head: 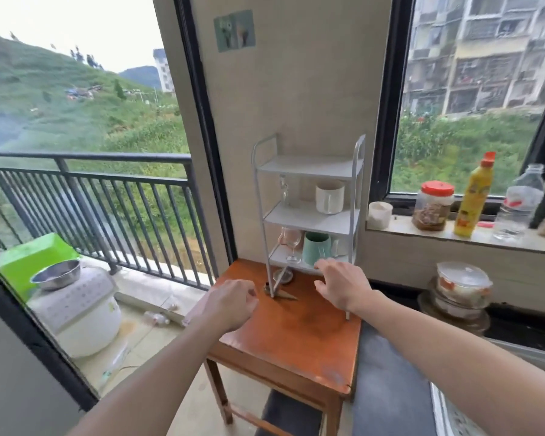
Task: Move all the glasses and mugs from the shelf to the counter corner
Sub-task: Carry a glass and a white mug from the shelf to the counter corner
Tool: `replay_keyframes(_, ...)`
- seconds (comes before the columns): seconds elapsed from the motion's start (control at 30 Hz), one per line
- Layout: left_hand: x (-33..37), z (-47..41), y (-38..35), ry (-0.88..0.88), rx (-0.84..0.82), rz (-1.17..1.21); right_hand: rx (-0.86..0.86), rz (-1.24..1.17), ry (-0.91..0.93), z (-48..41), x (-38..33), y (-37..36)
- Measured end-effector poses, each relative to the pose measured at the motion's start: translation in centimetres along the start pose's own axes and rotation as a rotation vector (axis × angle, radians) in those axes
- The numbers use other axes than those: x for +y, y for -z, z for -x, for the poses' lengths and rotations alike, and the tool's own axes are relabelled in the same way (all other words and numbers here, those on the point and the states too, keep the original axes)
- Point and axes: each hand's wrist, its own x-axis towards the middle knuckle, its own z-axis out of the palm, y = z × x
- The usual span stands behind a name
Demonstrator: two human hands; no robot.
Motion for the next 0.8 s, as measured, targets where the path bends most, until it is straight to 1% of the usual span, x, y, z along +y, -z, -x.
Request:
replay_keyframes(0.17,-2.3,-8.9,1.6,-0.076,0.002,0.092,0.082,-0.104,-0.186,-7.2,0.0,-1.2)
replay_keyframes(0.3,-2.3,-15.5,2.9,-0.064,-0.011,0.295,0.154,-0.171,-0.333,-11.2,0.6,-1.5)
replay_keyframes(0.47,-0.9,-23.1,2.7,-0.059,-0.018,0.511,0.241,-0.284,-0.463,-15.7,2.4,-2.0)
replay_keyframes(0.6,0.7,-28.0,1.6,-0.014,0.019,0.666,0.360,-0.470,-0.578,-19.4,4.1,-3.0)
replay_keyframes(0.73,1.9,-32.5,0.3,0.059,0.055,0.768,0.473,-0.686,-0.710,-22.0,6.0,-4.3)
replay_keyframes(0.8,1.9,-34.7,-0.8,0.116,0.060,0.832,0.506,-0.767,-0.735,-22.8,6.9,-5.1)
